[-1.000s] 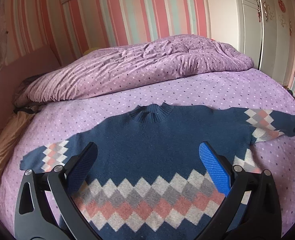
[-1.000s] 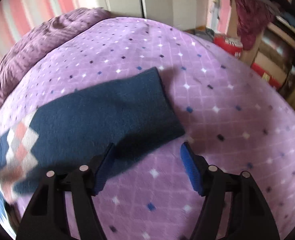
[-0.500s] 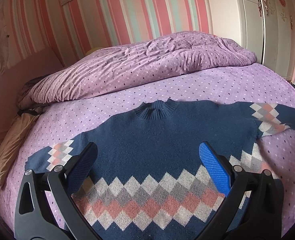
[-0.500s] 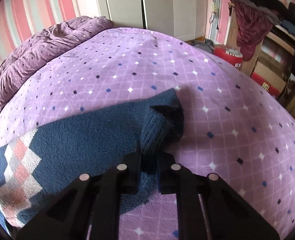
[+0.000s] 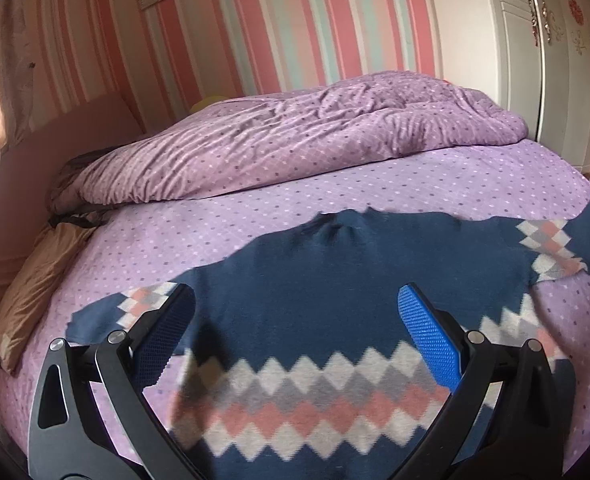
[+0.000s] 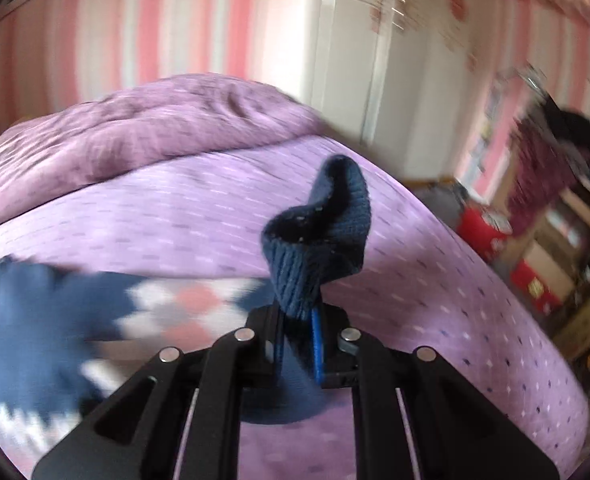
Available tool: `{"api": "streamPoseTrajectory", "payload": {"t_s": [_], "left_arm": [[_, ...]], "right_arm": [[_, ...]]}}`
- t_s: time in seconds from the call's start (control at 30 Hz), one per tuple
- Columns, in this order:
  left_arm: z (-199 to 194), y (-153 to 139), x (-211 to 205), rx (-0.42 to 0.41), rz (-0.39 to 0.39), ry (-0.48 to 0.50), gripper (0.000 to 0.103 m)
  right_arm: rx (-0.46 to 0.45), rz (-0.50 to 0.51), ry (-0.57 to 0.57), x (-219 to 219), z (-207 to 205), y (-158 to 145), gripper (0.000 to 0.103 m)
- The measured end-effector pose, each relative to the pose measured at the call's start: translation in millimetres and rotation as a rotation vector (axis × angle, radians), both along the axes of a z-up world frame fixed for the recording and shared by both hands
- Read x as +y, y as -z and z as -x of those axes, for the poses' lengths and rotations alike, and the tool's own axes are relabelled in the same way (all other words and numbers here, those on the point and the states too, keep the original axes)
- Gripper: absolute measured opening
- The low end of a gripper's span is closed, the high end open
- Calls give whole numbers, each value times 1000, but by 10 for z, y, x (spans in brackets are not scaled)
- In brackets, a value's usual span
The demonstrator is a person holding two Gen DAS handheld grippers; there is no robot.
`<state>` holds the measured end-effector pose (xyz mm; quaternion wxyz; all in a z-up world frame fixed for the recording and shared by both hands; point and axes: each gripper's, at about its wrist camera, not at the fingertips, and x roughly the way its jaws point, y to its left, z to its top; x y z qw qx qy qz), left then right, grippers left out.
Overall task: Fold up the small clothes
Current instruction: 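Lift the gripped sleeve cuff up off the bed with the right gripper, then carry the sleeve across the sweater front and open the right gripper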
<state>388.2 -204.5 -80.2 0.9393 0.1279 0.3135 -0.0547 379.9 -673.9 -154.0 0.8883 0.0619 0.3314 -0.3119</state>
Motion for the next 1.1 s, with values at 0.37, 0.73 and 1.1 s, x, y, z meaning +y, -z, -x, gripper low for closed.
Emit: {"api": "streamPoseTrajectory", "payload": {"t_s": [0.37,0.73,1.1], "left_arm": [[-144,-202,889,-21,14,-75,100],[-250,-137,1617,-6,49,-160,100],[-256,-49,1783,-5,71,-173,100]], "right_arm": [[-58,-94,-411,2373,-979,-587,11],[22,-226,-625,4049,-1359,30,11],[89,-286,-595,4474,-1641,438,11]]}}
